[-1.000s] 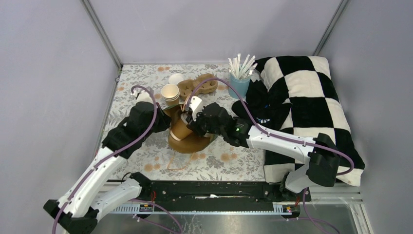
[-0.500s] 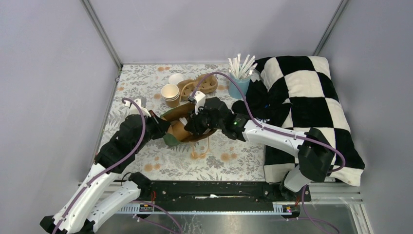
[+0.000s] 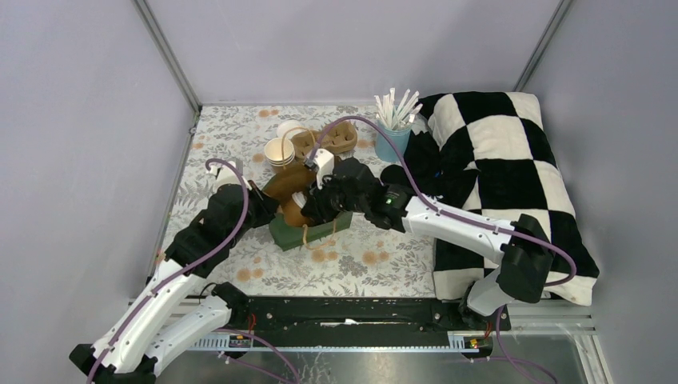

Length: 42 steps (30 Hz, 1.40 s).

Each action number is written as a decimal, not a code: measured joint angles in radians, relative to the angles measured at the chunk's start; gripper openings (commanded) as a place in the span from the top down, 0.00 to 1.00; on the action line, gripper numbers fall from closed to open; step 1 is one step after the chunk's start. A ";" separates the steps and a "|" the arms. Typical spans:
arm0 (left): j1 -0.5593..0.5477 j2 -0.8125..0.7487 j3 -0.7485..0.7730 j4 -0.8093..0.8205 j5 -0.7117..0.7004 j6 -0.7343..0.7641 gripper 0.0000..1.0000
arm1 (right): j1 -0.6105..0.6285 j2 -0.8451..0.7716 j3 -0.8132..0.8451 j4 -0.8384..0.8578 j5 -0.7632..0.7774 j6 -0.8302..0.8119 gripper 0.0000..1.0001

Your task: Pack the takeout coffee

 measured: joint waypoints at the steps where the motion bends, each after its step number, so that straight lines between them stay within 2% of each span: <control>1: 0.000 0.010 0.000 0.000 -0.005 0.001 1.00 | 0.011 0.000 0.027 -0.023 0.007 -0.015 0.81; 12: 0.000 0.022 0.000 0.019 -0.042 0.027 1.00 | 0.044 -0.019 0.246 -0.237 0.089 -0.096 0.79; 21: 0.000 0.016 0.004 0.014 -0.079 0.059 1.00 | 0.050 -0.114 0.410 -0.368 0.266 -0.171 0.82; 29: 0.000 0.036 0.068 -0.092 -0.231 0.079 1.00 | 0.051 -0.220 0.484 -0.445 0.401 -0.192 0.81; 35: 0.000 -0.025 0.069 -0.108 -0.291 0.112 1.00 | 0.052 -0.329 0.411 -0.494 0.672 -0.299 0.81; 39: 0.000 -0.136 0.019 -0.084 -0.272 0.124 1.00 | 0.052 -0.398 0.237 -0.472 0.816 -0.383 0.81; 42: 0.000 -0.167 0.002 -0.073 -0.261 0.126 1.00 | 0.052 -0.393 0.105 -0.441 0.856 -0.417 0.82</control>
